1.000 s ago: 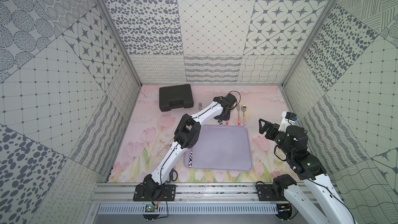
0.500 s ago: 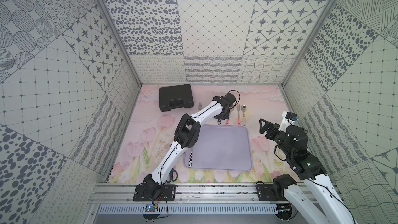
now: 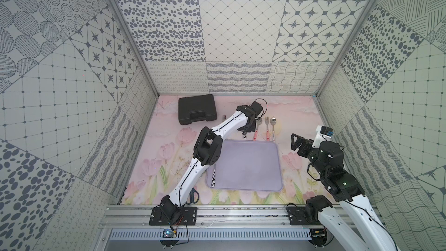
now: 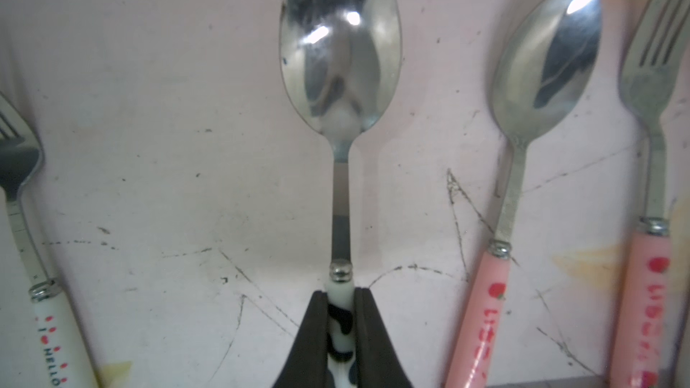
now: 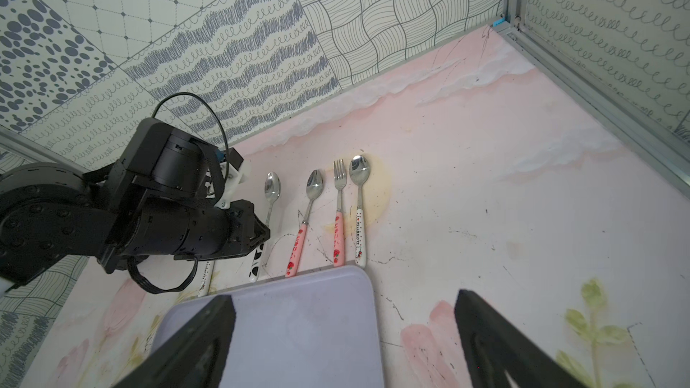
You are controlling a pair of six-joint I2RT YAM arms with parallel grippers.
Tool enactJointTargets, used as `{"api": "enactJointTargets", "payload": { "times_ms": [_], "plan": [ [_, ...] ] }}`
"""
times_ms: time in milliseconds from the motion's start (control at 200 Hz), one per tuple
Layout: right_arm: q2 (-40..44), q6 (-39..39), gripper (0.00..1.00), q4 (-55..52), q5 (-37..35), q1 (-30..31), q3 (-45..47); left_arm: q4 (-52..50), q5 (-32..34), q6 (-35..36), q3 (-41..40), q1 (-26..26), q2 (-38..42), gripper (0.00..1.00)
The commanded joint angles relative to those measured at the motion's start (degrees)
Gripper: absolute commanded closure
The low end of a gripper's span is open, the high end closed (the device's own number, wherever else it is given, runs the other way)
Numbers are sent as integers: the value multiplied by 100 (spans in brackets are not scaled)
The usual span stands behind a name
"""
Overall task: Set the spoon and fork side by side
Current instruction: Pick up the spoon from the center of the board.
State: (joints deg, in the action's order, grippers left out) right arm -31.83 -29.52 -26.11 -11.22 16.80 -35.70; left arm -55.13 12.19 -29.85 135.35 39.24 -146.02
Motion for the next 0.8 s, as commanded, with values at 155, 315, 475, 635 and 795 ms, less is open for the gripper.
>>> {"api": "enactJointTargets", "payload": {
  "times_ms": [155, 315, 475, 635, 795],
  "plan": [
    [11, 135, 3, 150, -221, 8, 114, -255, 6, 75, -343, -22, 566, 100],
    [-24, 148, 3, 142, -240, -1, 116, 3, 73, 33, -1101, -22, 1125, 100],
    [-32, 157, 3, 123, -258, -19, 116, 265, 108, -73, -1951, -22, 1708, 100],
    [-33, 172, 3, 115, -284, -27, 116, 554, 139, -246, -2906, -20, 2352, 100],
    [-41, 174, 3, 106, -293, -45, 107, 912, 120, -448, -3966, -13, 3021, 100]
  ]
}}
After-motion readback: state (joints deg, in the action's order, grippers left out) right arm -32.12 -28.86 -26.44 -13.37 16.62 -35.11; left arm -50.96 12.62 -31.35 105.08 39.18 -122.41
